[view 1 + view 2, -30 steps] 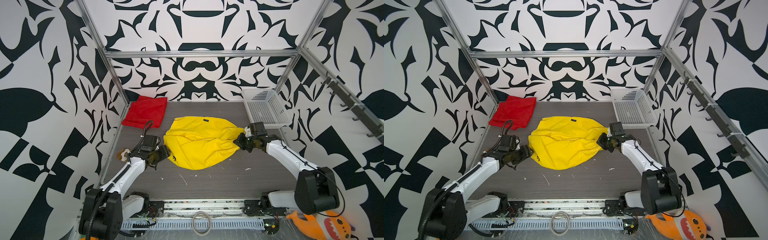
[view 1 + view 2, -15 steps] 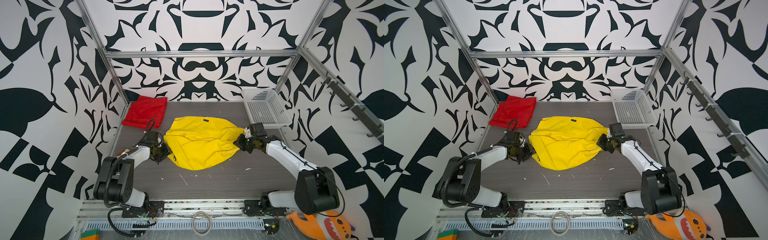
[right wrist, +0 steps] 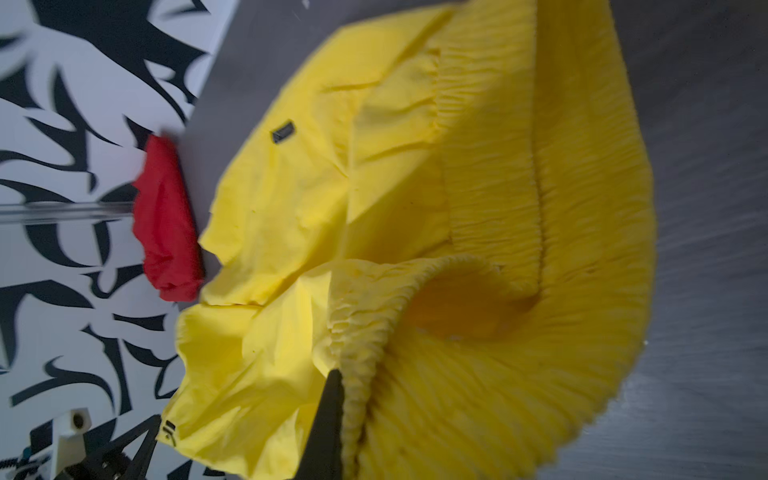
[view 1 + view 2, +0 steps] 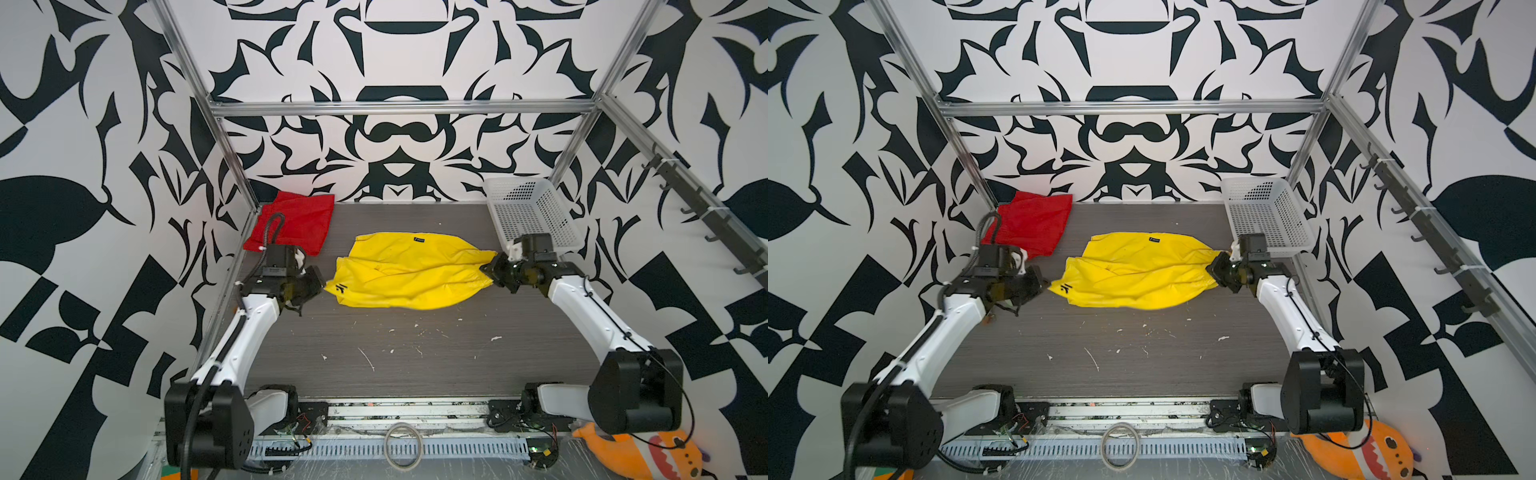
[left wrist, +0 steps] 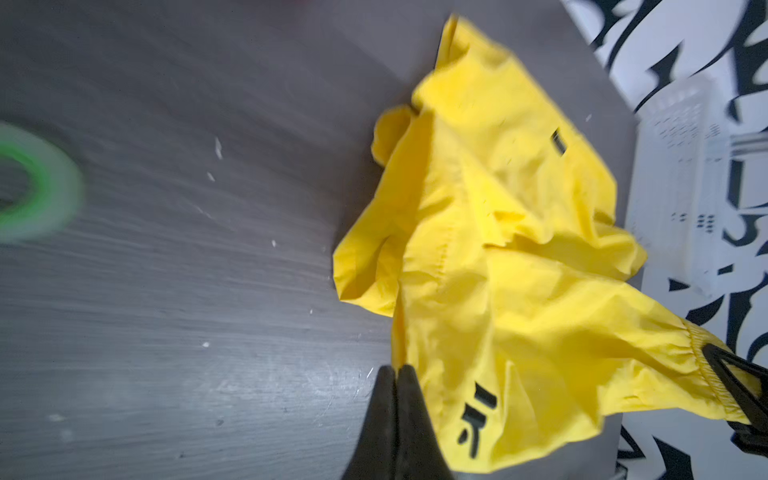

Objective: Fold and stack the shorts
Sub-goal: 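Lift the yellow shorts high with both grippers, stretching them between the grippers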

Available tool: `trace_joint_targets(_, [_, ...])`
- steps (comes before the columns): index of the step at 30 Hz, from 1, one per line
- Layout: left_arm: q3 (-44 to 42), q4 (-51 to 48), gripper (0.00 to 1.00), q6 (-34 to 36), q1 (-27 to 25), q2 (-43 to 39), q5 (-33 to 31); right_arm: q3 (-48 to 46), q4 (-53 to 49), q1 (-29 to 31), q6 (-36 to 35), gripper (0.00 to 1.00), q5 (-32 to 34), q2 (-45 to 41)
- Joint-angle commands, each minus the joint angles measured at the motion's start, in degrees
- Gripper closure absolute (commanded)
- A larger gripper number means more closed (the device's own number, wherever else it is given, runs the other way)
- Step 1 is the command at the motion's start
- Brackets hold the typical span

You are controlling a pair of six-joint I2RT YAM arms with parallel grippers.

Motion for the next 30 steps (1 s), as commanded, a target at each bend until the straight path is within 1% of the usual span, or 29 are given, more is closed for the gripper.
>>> trace_joint_targets(1, [6.33, -12.25, 0.97, 6.94, 3.26, -5.66, -4.72, 9.36, -0.27, -2.53, -2.05, 1.0, -3.08, -4.7])
trace_joint_targets(4, [11.23, -14.77, 0.97, 9.16, 4.45, -8.97, -6.88, 14.24, -0.39, -2.89, -1.96, 1.0, -5.51, -5.83])
trace_joint_targets(6, [14.79, -14.67, 0.97, 9.87, 4.47, -9.97, -7.75, 17.39, 0.25, -2.8, -0.72, 1.0, -8.51, -6.17])
trace_joint_targets(10, [24.13, -15.55, 0.98, 11.54, 4.41, -7.9, -8.82, 23.39, 0.41, -1.97, 0.64, 1.0, -11.25, -7.11])
trace_joint_targets(12, [30.87, -18.06, 0.99, 13.17, 4.41, -6.24, -9.71, 27.45, -0.89, -1.84, 0.5, 1.0, -13.2, -7.91])
trace_joint_targets(15, [39.31, -21.38, 0.99, 15.33, 4.47, -5.6, -12.8, 33.08, -3.8, -1.83, -0.07, 1.0, -15.89, -9.62])
trace_joint_targets(20, [48.83, -24.49, 1.0, 18.1, 4.4, -7.85, -18.0, 41.81, -9.25, -1.87, -0.57, 1.0, -19.78, -11.68])
trace_joint_targets(23, [52.98, -26.21, 1.0, 19.2, 4.43, -7.91, -19.79, 46.68, -12.23, -1.88, -0.56, 1.0, -21.01, -11.82])
trace_joint_targets(25, [54.78, -27.58, 1.0, 20.22, 4.45, -6.64, -20.59, 48.32, -13.14, -1.85, -0.31, 1.0, -20.56, -11.73])
trace_joint_targets(28, [54.18, -27.73, 1.0, 20.43, 4.44, -3.29, -19.87, 46.88, -12.15, -1.79, 1.07, 1.0, -19.61, -10.76])
trace_joint_targets(30, [52.06, -25.19, 1.0, 19.87, 4.45, -0.71, -16.78, 44.04, -9.55, -0.47, 1.84, 1.0, -18.3, -9.29])
